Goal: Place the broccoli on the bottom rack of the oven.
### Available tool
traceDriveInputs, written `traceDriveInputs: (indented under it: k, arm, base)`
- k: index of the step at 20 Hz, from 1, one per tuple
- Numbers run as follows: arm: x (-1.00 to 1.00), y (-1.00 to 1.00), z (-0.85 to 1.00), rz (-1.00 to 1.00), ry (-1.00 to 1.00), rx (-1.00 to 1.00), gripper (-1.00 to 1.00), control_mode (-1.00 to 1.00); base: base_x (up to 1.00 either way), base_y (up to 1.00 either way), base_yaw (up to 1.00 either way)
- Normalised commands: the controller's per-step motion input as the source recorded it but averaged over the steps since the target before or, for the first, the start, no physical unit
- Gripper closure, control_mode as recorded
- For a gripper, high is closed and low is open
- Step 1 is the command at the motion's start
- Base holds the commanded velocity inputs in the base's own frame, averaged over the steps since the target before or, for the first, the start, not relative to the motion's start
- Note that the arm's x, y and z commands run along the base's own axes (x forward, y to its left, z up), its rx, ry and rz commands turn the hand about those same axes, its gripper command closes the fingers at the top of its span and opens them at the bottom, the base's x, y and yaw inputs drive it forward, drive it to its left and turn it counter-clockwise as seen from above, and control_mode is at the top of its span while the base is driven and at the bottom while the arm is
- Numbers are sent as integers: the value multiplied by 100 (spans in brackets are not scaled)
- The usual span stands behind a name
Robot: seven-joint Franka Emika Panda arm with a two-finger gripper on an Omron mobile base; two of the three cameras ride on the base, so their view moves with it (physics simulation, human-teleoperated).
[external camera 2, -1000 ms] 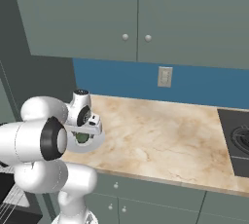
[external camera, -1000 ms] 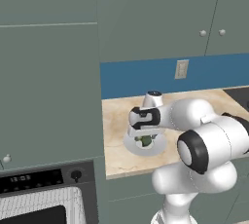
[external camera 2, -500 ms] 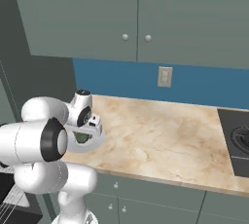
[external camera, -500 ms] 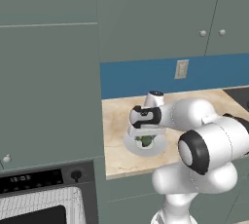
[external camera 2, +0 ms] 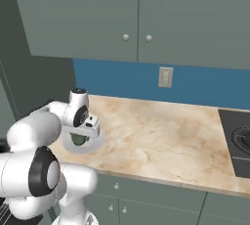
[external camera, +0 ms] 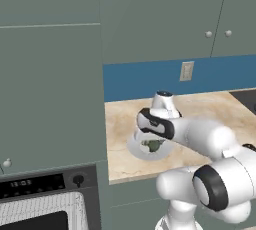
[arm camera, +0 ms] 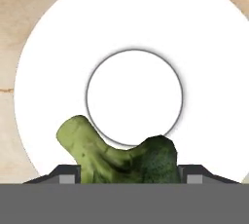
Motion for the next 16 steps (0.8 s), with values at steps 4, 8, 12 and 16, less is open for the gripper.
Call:
traceDriveInputs:
  k: [4,8,12,16]
  arm:
    - [-47,5,98,0,0,-8,100,-100]
    - [-66,16,100,0,-1,-4,100,-100]
    - [-81,13,100,0,-4,-1,100,-100]
    - [-84,42,97,0,-4,-1,100,-100]
  base:
    - [0,0,0]
    - [0,0,0]
    - [0,0,0]
    - [0,0,0]
